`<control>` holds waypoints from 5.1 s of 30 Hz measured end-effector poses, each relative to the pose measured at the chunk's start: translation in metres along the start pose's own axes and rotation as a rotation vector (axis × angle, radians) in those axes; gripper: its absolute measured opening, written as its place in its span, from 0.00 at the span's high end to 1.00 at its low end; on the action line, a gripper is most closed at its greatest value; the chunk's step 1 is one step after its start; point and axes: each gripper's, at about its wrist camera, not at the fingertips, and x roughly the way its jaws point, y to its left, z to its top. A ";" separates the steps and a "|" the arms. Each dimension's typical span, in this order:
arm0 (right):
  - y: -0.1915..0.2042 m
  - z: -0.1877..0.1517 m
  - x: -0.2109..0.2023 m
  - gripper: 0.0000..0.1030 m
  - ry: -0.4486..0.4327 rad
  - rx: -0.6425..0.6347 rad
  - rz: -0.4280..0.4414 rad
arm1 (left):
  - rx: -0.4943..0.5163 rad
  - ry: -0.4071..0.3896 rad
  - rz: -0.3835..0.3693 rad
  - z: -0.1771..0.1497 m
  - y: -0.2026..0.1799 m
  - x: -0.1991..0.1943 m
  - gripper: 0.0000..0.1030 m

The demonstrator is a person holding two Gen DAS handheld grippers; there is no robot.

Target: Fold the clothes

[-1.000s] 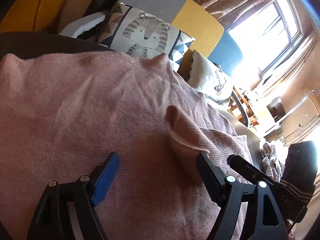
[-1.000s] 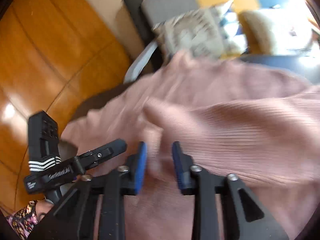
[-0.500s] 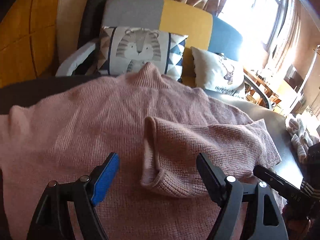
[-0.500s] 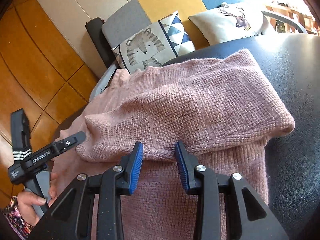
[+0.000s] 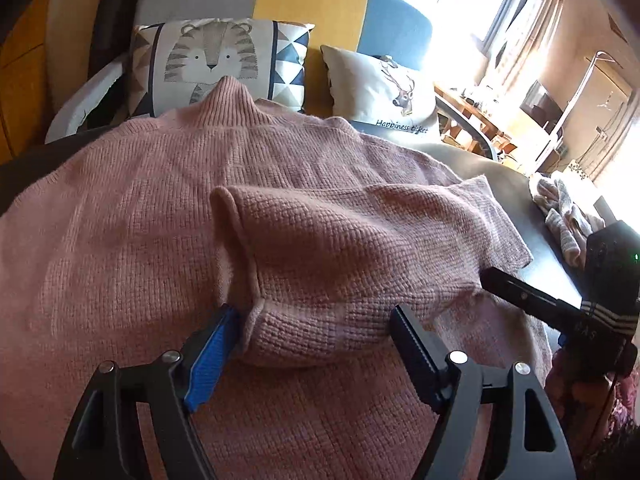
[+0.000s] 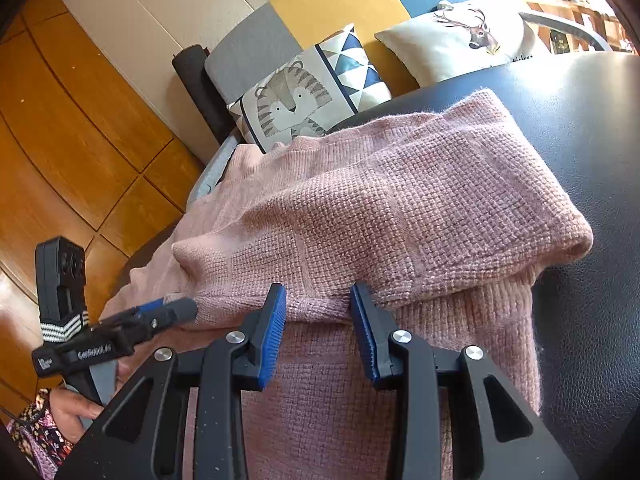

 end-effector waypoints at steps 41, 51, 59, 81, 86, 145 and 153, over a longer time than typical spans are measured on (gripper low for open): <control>-0.008 -0.001 -0.004 0.65 0.002 0.032 0.047 | -0.454 0.060 -0.210 -0.021 0.073 -0.016 0.78; -0.009 -0.002 -0.004 0.65 0.003 0.037 0.055 | -0.375 0.048 -0.160 0.005 0.065 0.001 0.59; -0.011 -0.001 -0.007 0.65 -0.010 0.041 0.060 | -0.358 0.007 -0.145 0.004 0.047 0.007 0.80; -0.037 0.023 -0.044 0.81 0.003 -0.074 -0.140 | -0.453 -0.106 -0.154 0.032 0.105 -0.025 0.95; -0.054 0.034 -0.034 0.81 0.006 -0.025 -0.217 | -0.464 -0.062 -0.108 0.016 0.115 -0.004 0.95; -0.041 0.088 -0.008 0.91 0.070 -0.286 -0.307 | -0.441 -0.192 -0.137 -0.010 0.124 0.007 0.92; -0.050 0.110 0.053 0.93 0.150 -0.213 -0.386 | -0.441 -0.195 -0.136 -0.011 0.123 0.008 0.92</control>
